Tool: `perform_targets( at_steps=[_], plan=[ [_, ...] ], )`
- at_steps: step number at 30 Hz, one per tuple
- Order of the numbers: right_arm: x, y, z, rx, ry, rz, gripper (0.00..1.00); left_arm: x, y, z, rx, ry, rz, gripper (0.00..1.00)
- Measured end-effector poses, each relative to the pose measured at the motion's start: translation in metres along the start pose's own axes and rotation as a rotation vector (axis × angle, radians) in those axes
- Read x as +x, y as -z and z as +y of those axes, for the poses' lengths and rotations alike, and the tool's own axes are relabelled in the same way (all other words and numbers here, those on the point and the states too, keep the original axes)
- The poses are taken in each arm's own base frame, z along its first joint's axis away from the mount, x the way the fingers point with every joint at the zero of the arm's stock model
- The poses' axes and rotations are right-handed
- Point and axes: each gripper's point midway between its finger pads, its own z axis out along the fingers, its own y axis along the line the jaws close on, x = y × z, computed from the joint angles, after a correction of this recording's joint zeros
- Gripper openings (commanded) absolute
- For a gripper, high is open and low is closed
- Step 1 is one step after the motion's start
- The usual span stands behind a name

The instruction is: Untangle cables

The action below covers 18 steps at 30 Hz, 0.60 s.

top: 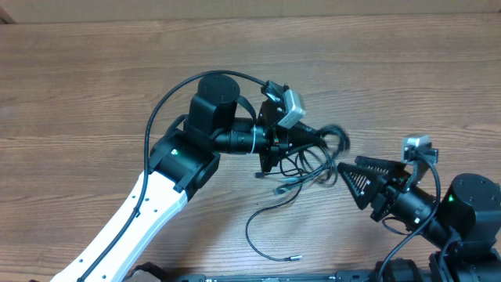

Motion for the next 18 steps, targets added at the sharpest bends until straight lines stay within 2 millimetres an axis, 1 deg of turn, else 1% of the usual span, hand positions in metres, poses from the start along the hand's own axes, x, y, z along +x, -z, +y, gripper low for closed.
perform_targets(
  at_steps=[4,8,14,15,16,18],
  plan=[
    [0.006,0.0,0.003,-0.021,0.01,0.024,0.54,0.0,0.001,0.007,-0.037,0.001,-0.001,0.04],
    [0.002,0.0,0.006,-0.032,0.035,0.012,0.55,0.0,0.001,0.006,-0.031,-0.003,-0.001,0.04],
    [-0.017,0.001,0.01,-0.036,0.101,-0.066,0.54,0.002,-0.001,-0.013,0.073,-0.021,0.005,0.05],
    [-0.021,0.001,0.006,-0.014,0.105,-0.081,0.54,-0.001,-0.002,-0.022,0.114,-0.042,-0.004,0.04],
    [-0.021,0.001,0.005,-0.008,0.103,-0.083,0.54,-0.002,-0.003,-0.024,0.125,-0.045,-0.005,0.04],
    [-0.021,-0.003,-0.002,0.019,0.088,-0.073,0.52,-0.014,-0.003,-0.033,0.167,-0.112,-0.052,0.04]
  ],
)
